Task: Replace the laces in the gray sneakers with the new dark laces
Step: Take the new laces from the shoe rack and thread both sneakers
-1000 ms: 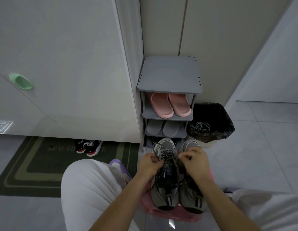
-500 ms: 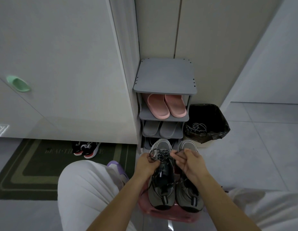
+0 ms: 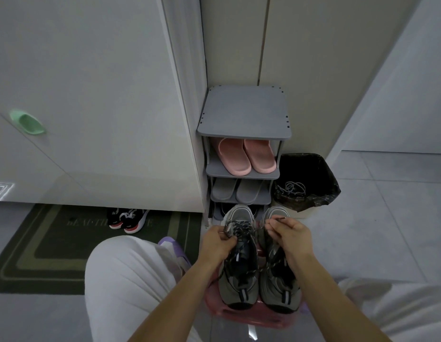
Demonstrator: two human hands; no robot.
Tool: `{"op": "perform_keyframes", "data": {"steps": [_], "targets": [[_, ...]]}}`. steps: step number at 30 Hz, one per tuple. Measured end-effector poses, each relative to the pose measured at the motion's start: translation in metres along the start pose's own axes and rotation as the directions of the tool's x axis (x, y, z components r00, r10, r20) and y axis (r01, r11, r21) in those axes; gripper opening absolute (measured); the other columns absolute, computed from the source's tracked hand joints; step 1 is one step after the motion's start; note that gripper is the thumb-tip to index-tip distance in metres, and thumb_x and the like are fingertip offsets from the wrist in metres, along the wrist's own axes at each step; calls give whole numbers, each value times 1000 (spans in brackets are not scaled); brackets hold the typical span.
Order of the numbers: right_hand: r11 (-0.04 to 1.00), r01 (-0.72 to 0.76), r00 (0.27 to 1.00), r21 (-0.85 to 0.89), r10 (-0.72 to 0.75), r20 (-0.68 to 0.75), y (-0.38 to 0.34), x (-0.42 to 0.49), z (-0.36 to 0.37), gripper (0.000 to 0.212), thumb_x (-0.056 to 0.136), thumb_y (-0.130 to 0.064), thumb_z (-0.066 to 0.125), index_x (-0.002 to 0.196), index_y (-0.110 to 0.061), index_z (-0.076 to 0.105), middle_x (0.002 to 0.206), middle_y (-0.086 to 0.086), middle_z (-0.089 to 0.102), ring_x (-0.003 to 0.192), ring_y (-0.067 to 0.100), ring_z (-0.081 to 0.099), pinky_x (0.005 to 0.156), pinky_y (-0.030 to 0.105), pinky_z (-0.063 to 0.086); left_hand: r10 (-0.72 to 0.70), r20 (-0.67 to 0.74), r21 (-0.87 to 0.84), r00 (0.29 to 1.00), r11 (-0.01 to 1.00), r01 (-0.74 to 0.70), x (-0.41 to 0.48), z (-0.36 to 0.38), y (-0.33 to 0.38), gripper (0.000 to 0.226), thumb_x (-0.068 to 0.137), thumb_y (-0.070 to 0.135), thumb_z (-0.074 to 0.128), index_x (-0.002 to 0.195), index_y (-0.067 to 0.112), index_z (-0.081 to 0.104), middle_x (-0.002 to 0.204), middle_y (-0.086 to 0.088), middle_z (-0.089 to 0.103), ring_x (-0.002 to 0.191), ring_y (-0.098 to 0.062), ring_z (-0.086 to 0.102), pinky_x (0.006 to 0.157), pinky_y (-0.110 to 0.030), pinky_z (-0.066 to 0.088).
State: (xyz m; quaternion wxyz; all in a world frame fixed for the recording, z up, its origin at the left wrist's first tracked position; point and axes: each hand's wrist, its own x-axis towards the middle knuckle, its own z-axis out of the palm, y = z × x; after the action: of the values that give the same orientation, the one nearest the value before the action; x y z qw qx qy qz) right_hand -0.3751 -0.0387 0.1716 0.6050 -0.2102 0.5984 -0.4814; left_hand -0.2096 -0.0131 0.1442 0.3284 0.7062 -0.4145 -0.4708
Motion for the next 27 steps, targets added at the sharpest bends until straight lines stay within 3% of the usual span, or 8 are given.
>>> {"op": "perform_keyframes", "data": {"steps": [2, 6, 14, 19, 21, 24, 25, 27], "targets": [[999, 22, 1000, 44, -21, -21, -5, 1, -3, 10, 86, 8, 58, 89, 0, 64, 80, 12, 68, 68, 12, 68, 63, 14, 56, -6, -4, 5, 1000, 1000, 6, 1, 0, -2, 16, 86, 6, 65, 87, 12, 51, 70, 6, 53, 63, -1, 51, 49, -2, 40], [986, 64, 996, 153, -53, -72, -16, 3, -14, 11, 88, 7, 56, 86, -3, 62, 83, 11, 65, 75, 14, 64, 65, 12, 55, -25, -14, 32, 1000, 999, 26, 3, -1, -4, 32, 86, 8, 65, 114, 1, 51, 75, 5, 54, 66, -2, 53, 50, -2, 41], [961, 137, 981, 240, -97, -169, -29, 12, -39, 10, 86, 7, 58, 84, -3, 61, 89, 13, 64, 77, 15, 66, 70, 17, 57, 2, -24, 112, 1000, 994, 1, 6, 2, -8, 30, 86, 13, 66, 112, 4, 57, 94, -3, 60, 76, -6, 54, 57, -6, 41], [947, 195, 973, 256, -154, -170, -34, 14, -43, 11, 87, 5, 58, 85, -5, 62, 89, 13, 65, 74, 10, 69, 69, 15, 56, -2, -34, 112, 999, 994, 6, 9, 2, -11, 28, 85, 12, 67, 110, 1, 60, 81, 6, 57, 79, -8, 55, 60, -5, 42], [959, 208, 973, 192, -182, -143, -35, 13, -39, 11, 88, 3, 58, 87, -7, 64, 87, 10, 66, 69, 6, 66, 66, 13, 55, 11, -28, 130, 1000, 991, -7, 6, 4, -7, 28, 87, 14, 65, 111, 2, 59, 84, 5, 56, 81, -9, 54, 61, -6, 41], [950, 266, 961, -161, -274, -32, -36, 13, -32, 14, 91, -5, 56, 98, -13, 66, 81, 3, 66, 58, 1, 57, 51, 9, 47, 169, -26, 339, 985, 929, -150, -6, 6, -7, 24, 87, 29, 64, 102, 17, 49, 98, 4, 49, 86, -13, 54, 71, -21, 43], [907, 303, 951, -291, -308, 32, -34, 13, -30, 16, 91, -6, 56, 102, -13, 67, 82, 3, 67, 60, 3, 56, 54, 9, 46, 233, 12, 414, 973, 884, -216, -11, 6, -9, 27, 85, 34, 65, 97, 20, 45, 100, 4, 46, 87, -14, 52, 72, -24, 43], [779, 375, 926, -502, -343, 159, -29, 12, -26, 20, 89, -7, 60, 106, -10, 69, 93, 2, 68, 76, 7, 60, 75, 13, 48, 306, 128, 554, 943, 767, -324, -18, 6, -13, 34, 81, 37, 68, 93, 21, 41, 111, 5, 43, 99, -14, 47, 79, -25, 43]]}}
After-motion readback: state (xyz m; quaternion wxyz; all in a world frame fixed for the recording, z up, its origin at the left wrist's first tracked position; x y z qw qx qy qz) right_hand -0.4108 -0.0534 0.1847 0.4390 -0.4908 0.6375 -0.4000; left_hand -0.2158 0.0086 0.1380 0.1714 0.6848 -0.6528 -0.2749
